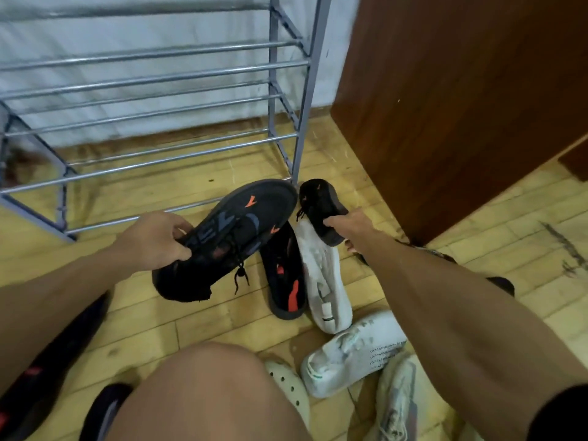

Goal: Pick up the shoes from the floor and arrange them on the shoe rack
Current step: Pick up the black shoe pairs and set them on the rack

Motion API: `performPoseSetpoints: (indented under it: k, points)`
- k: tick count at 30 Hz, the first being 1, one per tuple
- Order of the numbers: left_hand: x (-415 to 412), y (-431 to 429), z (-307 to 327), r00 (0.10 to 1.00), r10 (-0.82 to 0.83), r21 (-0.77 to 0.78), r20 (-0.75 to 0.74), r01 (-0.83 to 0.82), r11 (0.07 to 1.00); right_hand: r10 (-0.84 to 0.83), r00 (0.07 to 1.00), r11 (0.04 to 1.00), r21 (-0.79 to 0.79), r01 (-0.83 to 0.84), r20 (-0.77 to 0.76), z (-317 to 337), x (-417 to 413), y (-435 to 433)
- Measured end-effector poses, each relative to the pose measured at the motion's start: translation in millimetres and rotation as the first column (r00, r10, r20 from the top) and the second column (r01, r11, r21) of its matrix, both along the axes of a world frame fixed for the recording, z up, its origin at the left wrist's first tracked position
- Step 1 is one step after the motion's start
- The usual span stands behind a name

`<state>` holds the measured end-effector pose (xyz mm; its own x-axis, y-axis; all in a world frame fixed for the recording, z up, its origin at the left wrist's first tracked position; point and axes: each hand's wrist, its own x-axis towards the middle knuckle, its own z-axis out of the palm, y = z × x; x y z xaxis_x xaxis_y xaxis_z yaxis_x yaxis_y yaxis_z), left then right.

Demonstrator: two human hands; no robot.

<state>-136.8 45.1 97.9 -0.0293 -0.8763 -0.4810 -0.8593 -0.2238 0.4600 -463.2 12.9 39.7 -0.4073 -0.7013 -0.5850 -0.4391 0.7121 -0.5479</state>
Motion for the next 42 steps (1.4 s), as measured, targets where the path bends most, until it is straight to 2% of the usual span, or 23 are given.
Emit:
performPoseSetpoints:
  k: [2, 5, 9, 11, 15, 17, 24, 28, 32, 36, 42]
  points:
    - [-1.9, 7.4, -5.2, 0.999, 0.031, 0.014, -0.039, -0.03, 0.999, 0.019, 0.996, 0.999, -0.037, -0.022, -0.082, -5.9, -2.1, 6.4]
    - [-10.7, 5.3, -7.1, 0.992, 0.082, 0.043, -0.096, -0.078, 0.996, -0.012, 0.987, 1.0, -0.008, 0.011, -0.162, -13.1, -10.3, 9.0]
    - [-24.3, -10.4, -9.4, 0.968, 0.171, 0.102, -0.183, -0.155, 0.983, -0.189, 0.981, 0.976, 0.115, 0.183, 0.044, -17.3, -26.8, 6.9]
    - [-31.8, -16.2, -11.1, 0.948, 0.219, 0.141, -0.23, -0.19, 0.972, -0.229, 0.963, 0.964, 0.172, 0.203, 0.145, -16.3, -28.3, 11.7]
    - [-38.8, -16.5, -1.9, 0.914, 0.281, 0.23, -0.292, -0.218, 0.948, -0.231, 0.929, 0.969, 0.156, 0.193, 0.288, -3.9, -16.1, 20.6]
    - [-33.6, -8.2, 11.0, 0.912, 0.292, 0.249, -0.287, -0.223, 0.942, -0.188, 0.934, 0.978, 0.142, 0.15, 0.303, 12.1, -9.7, 25.8]
    - [21.8, 39.1, 74.6, 0.909, 0.369, 0.27, -0.196, -0.311, 0.911, 0.118, 0.954, 0.987, 0.072, -0.143, 0.276, 100.1, 30.7, 43.9]
    - [64.3, 65.9, 99.2, 0.892, 0.43, 0.275, -0.139, -0.382, 0.882, 0.296, 0.931, 0.95, 0.036, -0.31, 0.213, 148.7, 78.4, 39.1]
    - [103.5, 80.8, 96.5, 0.843, 0.517, 0.25, -0.151, -0.473, 0.845, 0.444, 0.88, 0.881, 0.094, -0.463, 0.171, 184.1, 133.3, 24.5]
    - [124.0, 80.0, 78.8, 0.823, 0.556, 0.269, -0.118, -0.512, 0.816, 0.471, 0.871, 0.849, 0.196, -0.491, 0.141, 179.5, 180.2, 18.6]
    - [141.9, 52.3, 41.3, 0.809, 0.581, 0.312, -0.086, -0.532, 0.787, 0.366, 0.86, 0.865, 0.21, -0.456, 0.356, 95.9, 219.3, 25.3]
